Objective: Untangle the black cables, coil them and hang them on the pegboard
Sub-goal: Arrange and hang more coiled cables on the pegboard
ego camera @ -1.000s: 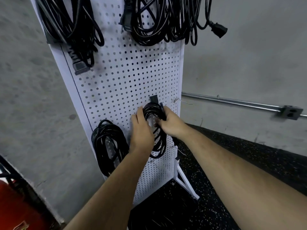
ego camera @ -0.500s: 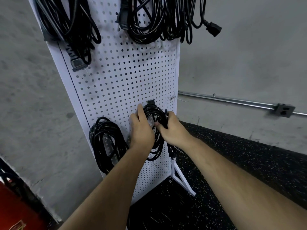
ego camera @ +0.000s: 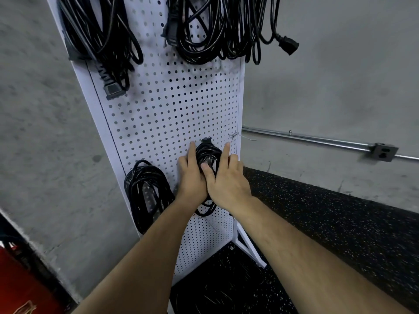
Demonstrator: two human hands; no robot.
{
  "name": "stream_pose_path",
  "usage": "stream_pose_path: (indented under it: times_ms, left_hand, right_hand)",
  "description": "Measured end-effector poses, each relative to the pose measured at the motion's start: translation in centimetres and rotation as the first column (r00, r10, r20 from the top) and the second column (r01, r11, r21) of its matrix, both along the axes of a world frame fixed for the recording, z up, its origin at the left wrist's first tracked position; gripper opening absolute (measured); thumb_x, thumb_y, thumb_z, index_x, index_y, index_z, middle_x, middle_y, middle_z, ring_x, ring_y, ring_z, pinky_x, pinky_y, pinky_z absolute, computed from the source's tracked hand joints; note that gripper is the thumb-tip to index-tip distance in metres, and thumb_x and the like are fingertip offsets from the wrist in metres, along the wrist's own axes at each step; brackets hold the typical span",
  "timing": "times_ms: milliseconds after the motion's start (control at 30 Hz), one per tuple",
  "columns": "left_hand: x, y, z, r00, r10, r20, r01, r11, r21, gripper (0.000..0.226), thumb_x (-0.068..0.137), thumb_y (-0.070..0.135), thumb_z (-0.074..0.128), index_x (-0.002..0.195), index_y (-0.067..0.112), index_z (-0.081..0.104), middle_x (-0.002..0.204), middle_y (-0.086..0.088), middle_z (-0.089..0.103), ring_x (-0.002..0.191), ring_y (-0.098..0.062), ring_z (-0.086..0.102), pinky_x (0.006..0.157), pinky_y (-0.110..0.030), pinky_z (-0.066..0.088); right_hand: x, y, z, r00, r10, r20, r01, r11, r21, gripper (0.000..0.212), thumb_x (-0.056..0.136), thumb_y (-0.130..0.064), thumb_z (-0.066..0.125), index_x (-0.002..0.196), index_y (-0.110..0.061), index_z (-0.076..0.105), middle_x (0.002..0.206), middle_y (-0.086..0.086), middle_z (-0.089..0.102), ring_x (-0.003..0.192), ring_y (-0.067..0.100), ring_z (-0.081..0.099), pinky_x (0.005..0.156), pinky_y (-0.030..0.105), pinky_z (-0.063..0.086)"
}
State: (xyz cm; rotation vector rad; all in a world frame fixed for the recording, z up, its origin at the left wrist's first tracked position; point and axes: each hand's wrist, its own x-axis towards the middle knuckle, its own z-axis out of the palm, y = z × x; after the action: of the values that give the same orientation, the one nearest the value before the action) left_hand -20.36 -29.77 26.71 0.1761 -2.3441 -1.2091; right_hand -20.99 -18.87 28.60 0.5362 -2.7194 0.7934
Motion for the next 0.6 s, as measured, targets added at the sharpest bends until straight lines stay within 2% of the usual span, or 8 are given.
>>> stream_pose_path:
  times_ms: [100,200,267,333,367,433,533,600]
  left_hand:
    - [0.4,-1.1,-0.3,0.998,-0.046,0.036,0.043,0.996,0.075,0.087,0.096,0.004,0.054,0.158,0.049,0.013,0.141,0.004,0.033,0.126,-0.013,0.045,0.111,-0.036,0.042]
    - [1.4,-1.2,0.5,0.997,-0.053,-0.054,0.062,0.978,0.2,0.078,0.091,-0.004,0.054,0.154,0.04,0.038,0.147,0.008,0.038,0.133,-0.006,0.041,0.115,-0.028,0.036]
    - [2.0,-0.8,1.1,0.982,-0.07,-0.173,0.103,0.976,0.192,0.06,0.096,-0.002,0.053,0.147,0.03,0.053,0.147,0.011,0.041,0.137,0.004,0.037,0.118,-0.023,0.033]
    - [2.0,-0.5,1.0,0.97,-0.059,-0.237,0.071,0.997,0.042,0.042,0.101,0.012,0.058,0.141,0.025,0.06,0.149,0.013,0.044,0.138,0.007,0.037,0.118,-0.02,0.031]
    - [1.9,-0.5,0.9,0.968,-0.045,-0.248,0.036,0.998,-0.042,0.039,0.102,0.017,0.06,0.141,0.025,0.061,0.15,0.013,0.045,0.139,0.005,0.037,0.118,-0.019,0.03]
    - [1.6,-0.6,0.6,0.966,-0.022,-0.259,-0.009,0.993,-0.117,0.039,0.104,0.015,0.058,0.141,0.024,0.06,0.151,0.013,0.046,0.138,0.007,0.037,0.116,-0.012,0.029]
    - [1.0,-0.4,0.4,0.965,0.023,-0.261,-0.035,0.999,-0.041,0.042,0.104,0.007,0.054,0.143,0.022,0.059,0.148,0.017,0.047,0.126,0.024,0.038,0.102,0.003,0.028]
    - [0.5,0.1,0.3,0.963,0.062,-0.263,-0.048,0.997,0.057,0.042,0.105,0.012,0.052,0.145,0.023,0.056,0.148,0.017,0.047,0.128,0.02,0.041,0.102,0.002,0.031]
  right_hand:
    - [-0.2,-0.6,-1.4,0.999,-0.009,0.036,0.013,0.994,-0.108,0.084,0.101,-0.066,0.024,0.159,-0.023,-0.019,0.143,0.01,0.03,0.131,0.027,0.031,0.099,0.04,0.043]
    - [-0.3,-1.2,-2.3,0.998,-0.028,0.049,0.037,0.98,-0.195,0.084,0.099,-0.064,0.033,0.158,-0.033,-0.019,0.132,0.008,0.033,0.121,0.024,0.035,0.091,0.036,0.045]
    - [-0.5,-1.5,-2.6,0.997,-0.063,0.047,0.07,0.986,-0.155,0.084,0.101,-0.058,0.037,0.158,-0.033,-0.02,0.132,0.01,0.033,0.119,0.025,0.036,0.093,0.04,0.05]
    - [-0.6,-1.8,-2.6,0.996,-0.089,0.018,0.09,0.988,-0.126,0.086,0.103,-0.043,0.046,0.16,-0.026,-0.017,0.135,0.016,0.033,0.119,0.03,0.037,0.097,0.043,0.049]
    - [-0.5,-1.9,-2.5,0.995,-0.097,0.003,0.096,0.988,-0.12,0.087,0.103,-0.038,0.048,0.16,-0.023,-0.015,0.136,0.017,0.034,0.119,0.032,0.038,0.096,0.042,0.049]
    - [-0.6,-1.9,-2.5,0.994,-0.099,-0.045,0.097,0.994,-0.046,0.09,0.103,-0.04,0.047,0.159,-0.016,-0.019,0.135,0.015,0.035,0.118,0.029,0.037,0.092,0.037,0.05]
    - [-0.4,-1.2,-3.1,0.996,-0.038,-0.082,0.045,0.996,0.081,0.089,0.105,-0.046,0.039,0.156,-0.008,-0.024,0.139,0.013,0.034,0.122,0.027,0.036,0.099,0.037,0.046]
    - [-0.1,-0.4,-3.5,0.997,0.022,-0.068,-0.012,0.989,0.147,0.087,0.106,-0.046,0.035,0.155,-0.006,-0.024,0.142,0.014,0.033,0.125,0.029,0.035,0.101,0.039,0.045]
